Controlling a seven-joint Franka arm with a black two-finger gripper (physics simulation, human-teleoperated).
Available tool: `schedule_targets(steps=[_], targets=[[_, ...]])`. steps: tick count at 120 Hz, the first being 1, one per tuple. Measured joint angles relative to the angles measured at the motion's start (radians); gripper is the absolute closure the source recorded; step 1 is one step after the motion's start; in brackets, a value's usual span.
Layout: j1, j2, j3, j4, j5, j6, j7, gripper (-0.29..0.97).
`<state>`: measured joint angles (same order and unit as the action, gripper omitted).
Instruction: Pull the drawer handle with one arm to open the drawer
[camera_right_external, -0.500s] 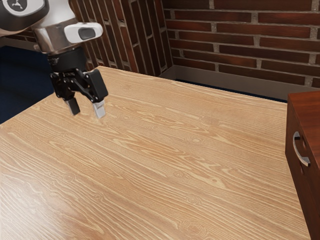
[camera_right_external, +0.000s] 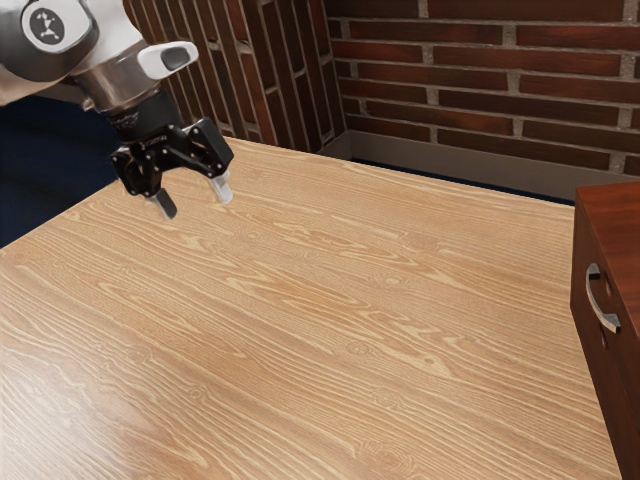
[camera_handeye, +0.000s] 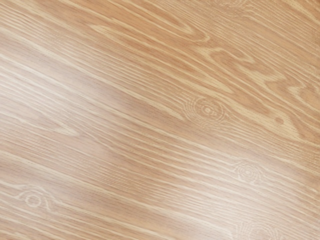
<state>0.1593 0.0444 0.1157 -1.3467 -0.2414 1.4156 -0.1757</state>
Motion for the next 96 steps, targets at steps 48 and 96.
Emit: schedule_targets(steps=[48, 96], targets=[[-0.677, 0.103, 0.332, -0.056, -0.192, 0.192, -0.371, 0.03], [-0.856, 0.174, 0.442, -0.073, -0.294, 0.361, -0.562, 0.05]])
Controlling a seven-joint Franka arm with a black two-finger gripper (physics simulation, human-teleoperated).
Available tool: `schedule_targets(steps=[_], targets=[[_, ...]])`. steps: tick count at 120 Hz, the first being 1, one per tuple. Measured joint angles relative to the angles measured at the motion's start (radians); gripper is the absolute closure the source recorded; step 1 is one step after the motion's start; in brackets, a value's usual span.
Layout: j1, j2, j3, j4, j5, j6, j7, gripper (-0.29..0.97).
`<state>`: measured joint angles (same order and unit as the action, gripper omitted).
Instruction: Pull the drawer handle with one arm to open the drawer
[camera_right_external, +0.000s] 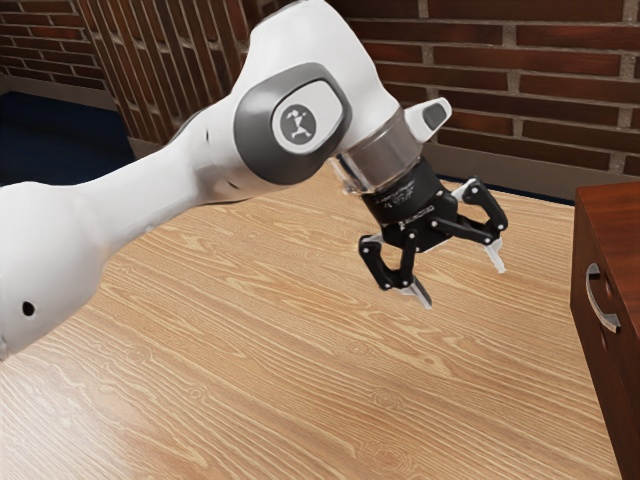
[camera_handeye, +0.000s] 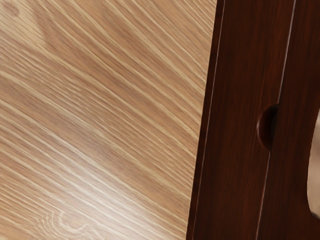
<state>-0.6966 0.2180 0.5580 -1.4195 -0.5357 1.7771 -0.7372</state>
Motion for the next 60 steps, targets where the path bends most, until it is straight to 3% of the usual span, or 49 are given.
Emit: schedule_targets(steps=[60], targets=[[-0.053, 0.067, -0.023, -0.002, -0.017, 0.165, -0.094, 0.07]])
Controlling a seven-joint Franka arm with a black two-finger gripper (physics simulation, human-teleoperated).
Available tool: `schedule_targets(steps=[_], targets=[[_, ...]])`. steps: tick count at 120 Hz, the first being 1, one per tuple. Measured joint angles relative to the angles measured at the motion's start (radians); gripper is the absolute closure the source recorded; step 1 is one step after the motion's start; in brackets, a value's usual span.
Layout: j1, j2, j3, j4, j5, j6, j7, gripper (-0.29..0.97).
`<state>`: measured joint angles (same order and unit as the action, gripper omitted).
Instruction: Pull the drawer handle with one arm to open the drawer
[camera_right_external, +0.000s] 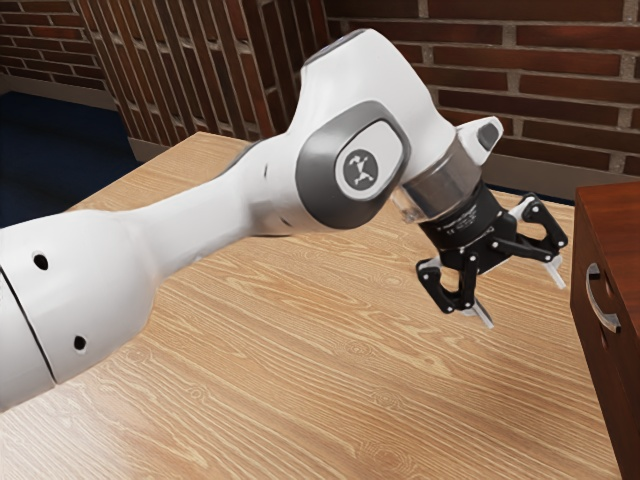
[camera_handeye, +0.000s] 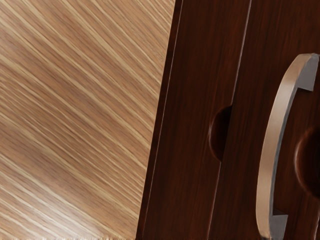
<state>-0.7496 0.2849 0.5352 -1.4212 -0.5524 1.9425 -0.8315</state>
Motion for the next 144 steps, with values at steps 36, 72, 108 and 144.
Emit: schedule_targets(steps=[36, 72, 108, 144], targets=[[-0.010, 0.015, -0.001, 0.001, -0.040, 0.030, 0.009, 0.12], [0.002, 0.046, -0.004, 0.027, -0.038, 0.062, 0.040, 0.16], [0.010, 0.084, -0.027, 0.056, -0.041, 0.094, 0.070, 0.21], [0.076, 0.096, -0.092, 0.063, -0.041, 0.105, 0.089, 0.23]])
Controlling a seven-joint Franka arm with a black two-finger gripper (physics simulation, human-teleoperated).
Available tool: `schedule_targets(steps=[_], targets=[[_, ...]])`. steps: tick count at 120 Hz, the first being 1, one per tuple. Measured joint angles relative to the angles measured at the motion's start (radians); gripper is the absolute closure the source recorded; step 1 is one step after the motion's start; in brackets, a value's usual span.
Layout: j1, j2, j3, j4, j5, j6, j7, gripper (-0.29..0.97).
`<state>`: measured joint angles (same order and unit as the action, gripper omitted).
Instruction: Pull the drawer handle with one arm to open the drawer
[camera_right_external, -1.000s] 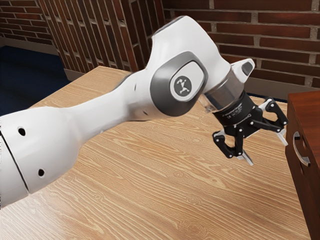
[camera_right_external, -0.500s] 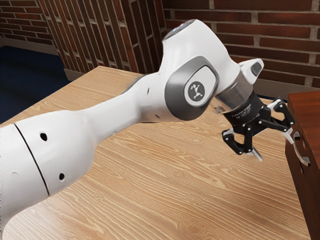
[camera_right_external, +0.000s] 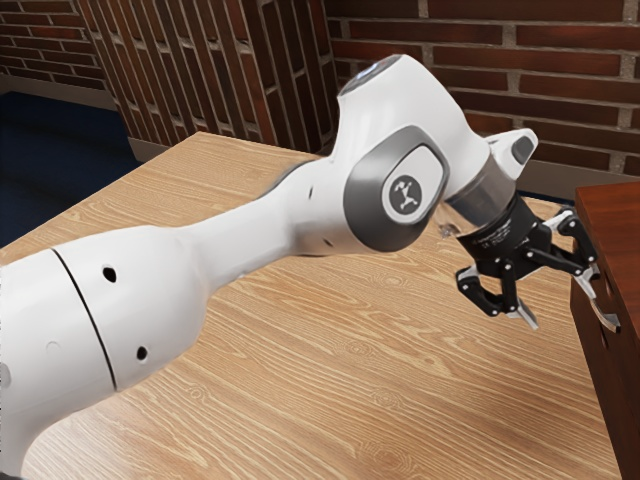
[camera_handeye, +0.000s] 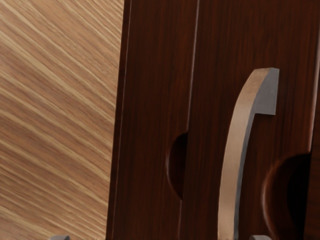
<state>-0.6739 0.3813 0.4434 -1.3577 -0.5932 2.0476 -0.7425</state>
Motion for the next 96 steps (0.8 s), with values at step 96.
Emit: schedule_targets(steps=[96], targets=[[0.006, 0.017, -0.016, 0.009, 0.004, 0.012, 0.021, 0.32]])
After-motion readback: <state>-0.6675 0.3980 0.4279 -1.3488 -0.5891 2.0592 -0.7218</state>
